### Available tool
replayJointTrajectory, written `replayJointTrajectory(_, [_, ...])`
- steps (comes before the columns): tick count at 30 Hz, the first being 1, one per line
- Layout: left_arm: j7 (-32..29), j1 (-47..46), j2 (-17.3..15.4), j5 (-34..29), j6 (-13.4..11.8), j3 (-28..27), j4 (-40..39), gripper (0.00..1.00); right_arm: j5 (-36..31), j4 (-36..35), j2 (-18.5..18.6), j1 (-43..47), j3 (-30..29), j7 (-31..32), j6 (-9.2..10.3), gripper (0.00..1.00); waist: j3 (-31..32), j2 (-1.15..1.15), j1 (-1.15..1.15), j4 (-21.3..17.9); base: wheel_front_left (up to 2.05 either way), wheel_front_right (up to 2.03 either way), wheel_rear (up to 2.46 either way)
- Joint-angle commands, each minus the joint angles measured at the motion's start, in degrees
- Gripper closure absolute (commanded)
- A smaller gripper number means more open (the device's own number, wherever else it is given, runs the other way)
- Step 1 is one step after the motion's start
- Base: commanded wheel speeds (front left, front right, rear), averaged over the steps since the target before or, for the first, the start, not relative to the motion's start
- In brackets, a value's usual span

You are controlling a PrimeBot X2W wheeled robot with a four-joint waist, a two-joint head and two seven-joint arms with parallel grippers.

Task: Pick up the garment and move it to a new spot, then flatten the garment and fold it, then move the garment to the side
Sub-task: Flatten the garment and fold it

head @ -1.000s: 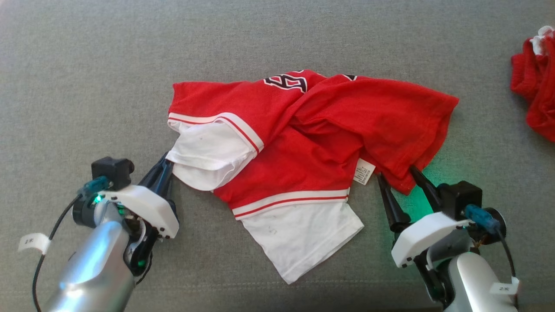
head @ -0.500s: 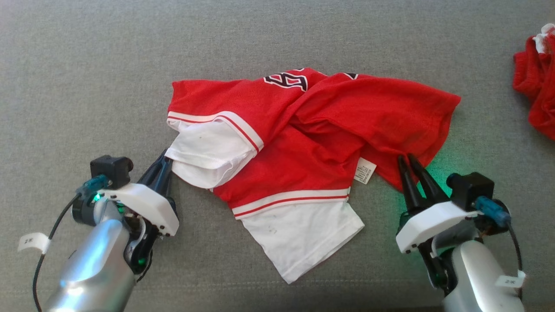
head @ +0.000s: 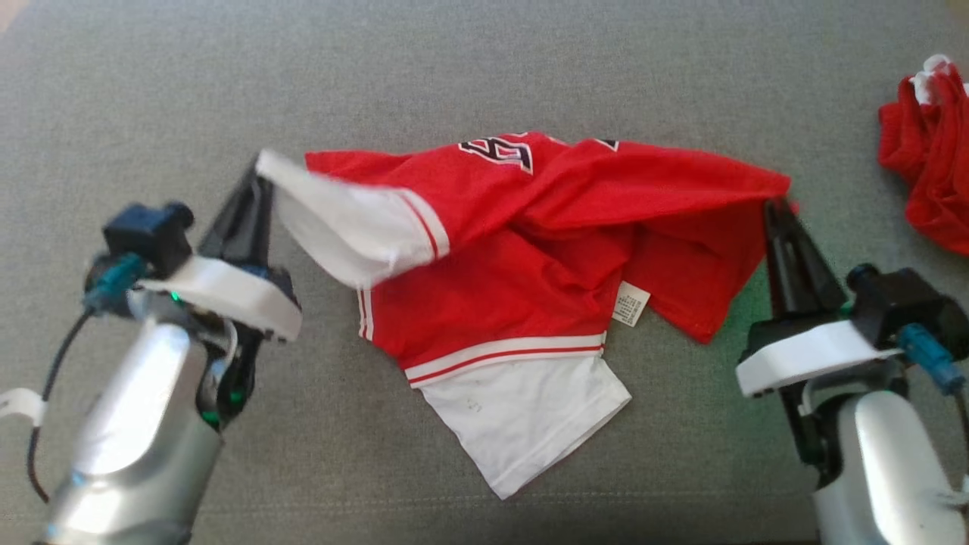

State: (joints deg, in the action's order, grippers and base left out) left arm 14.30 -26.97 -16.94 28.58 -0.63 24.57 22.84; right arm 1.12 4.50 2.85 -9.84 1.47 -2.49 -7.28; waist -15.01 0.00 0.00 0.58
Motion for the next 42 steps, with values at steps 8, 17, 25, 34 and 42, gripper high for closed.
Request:
replayJointTrajectory(8, [0.61,-1.99,-4.35,-4.17,-2.48,-6.15,-16.63,1.0,-1.47,-9.03,4.17,-4.55,-0.93,2.82,-0.21,1.0,3.58,0.0,0.0,0.21,0.0,0.0,0.0])
replayJointTrajectory(17, [-4.66,-12.55,-7.14,-5.54,-3.91,-8.36,-25.98,1.0,-0.48,-17.52,9.33,-13.98,-3.22,6.42,-0.21,1.0,6.66,0.0,0.0,-0.12,0.0,0.0,0.0])
replayJointTrajectory(25, [-8.86,-24.83,-7.99,-5.98,-2.08,-8.16,-26.04,1.0,2.11,-18.59,13.19,-22.94,-3.6,8.66,-0.21,1.0,8.11,0.0,0.0,-0.19,0.0,0.0,0.0])
replayJointTrajectory(34, [-9.57,-37.47,-5.56,-6.26,1.9,-5.01,-12.14,1.0,7.41,-6.94,16.74,-35.51,0.74,8.98,-0.21,1.0,6.69,0.0,0.0,-0.73,0.0,0.0,0.0])
replayJointTrajectory(42, [-2.08,-51.13,-2.04,-9.41,4.25,-2.56,10.79,1.0,11.02,15.85,12.61,-55.18,3.69,2.32,-0.21,1.0,3.64,0.0,0.0,-2.35,0.0,0.0,0.0])
